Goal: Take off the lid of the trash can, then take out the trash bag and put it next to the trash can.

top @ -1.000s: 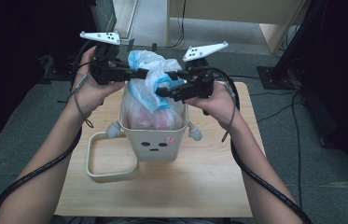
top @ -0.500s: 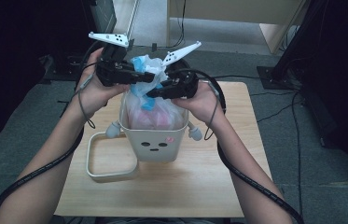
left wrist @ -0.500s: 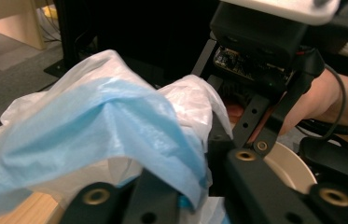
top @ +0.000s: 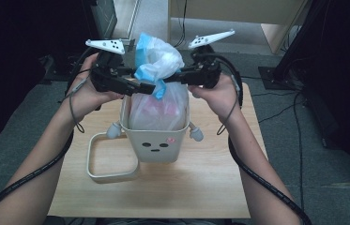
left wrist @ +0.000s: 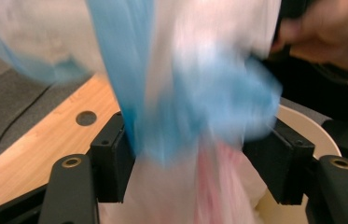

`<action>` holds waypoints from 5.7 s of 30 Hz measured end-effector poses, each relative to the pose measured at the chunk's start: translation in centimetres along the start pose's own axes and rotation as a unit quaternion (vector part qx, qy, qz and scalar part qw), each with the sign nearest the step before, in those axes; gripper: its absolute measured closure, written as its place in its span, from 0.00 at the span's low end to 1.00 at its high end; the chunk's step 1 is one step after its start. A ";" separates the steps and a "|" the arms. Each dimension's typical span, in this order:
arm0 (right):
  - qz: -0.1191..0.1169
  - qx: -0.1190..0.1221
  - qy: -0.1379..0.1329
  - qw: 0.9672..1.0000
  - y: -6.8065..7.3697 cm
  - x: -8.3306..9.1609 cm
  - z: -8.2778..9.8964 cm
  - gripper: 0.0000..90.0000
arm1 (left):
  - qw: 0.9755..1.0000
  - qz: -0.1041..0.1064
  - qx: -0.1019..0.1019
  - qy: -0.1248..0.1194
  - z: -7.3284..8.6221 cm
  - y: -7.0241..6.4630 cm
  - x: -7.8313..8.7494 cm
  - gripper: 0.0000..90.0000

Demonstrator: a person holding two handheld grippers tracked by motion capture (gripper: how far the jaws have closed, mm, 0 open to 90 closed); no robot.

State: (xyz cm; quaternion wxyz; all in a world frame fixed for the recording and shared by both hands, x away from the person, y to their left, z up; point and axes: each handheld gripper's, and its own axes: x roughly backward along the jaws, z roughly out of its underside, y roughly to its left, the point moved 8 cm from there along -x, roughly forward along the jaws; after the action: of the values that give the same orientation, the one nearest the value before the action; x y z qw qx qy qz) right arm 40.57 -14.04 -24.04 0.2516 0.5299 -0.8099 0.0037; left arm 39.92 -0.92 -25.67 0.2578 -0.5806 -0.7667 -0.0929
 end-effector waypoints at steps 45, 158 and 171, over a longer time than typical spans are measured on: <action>-0.064 0.023 -0.026 0.997 1.3 1.1 1.2 0.37 | 1.000 0.015 0.002 -0.017 -2.0 0.1 1.2 1.00; -0.015 0.038 0.097 0.994 1.0 -3.7 3.9 0.88 | 1.000 -0.027 -0.011 0.008 0.1 -0.7 0.5 0.65; -0.011 0.028 0.083 0.996 0.5 -1.9 3.6 0.88 | 0.999 -0.027 -0.006 -0.027 0.3 -0.4 3.9 0.41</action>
State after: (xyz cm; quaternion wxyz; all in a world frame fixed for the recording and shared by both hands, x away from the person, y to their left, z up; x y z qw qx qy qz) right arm 39.35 -13.15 -27.84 0.3034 0.5433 -0.7798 0.0678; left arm 38.70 2.34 -23.86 0.2312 -0.5632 -0.7884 -0.0884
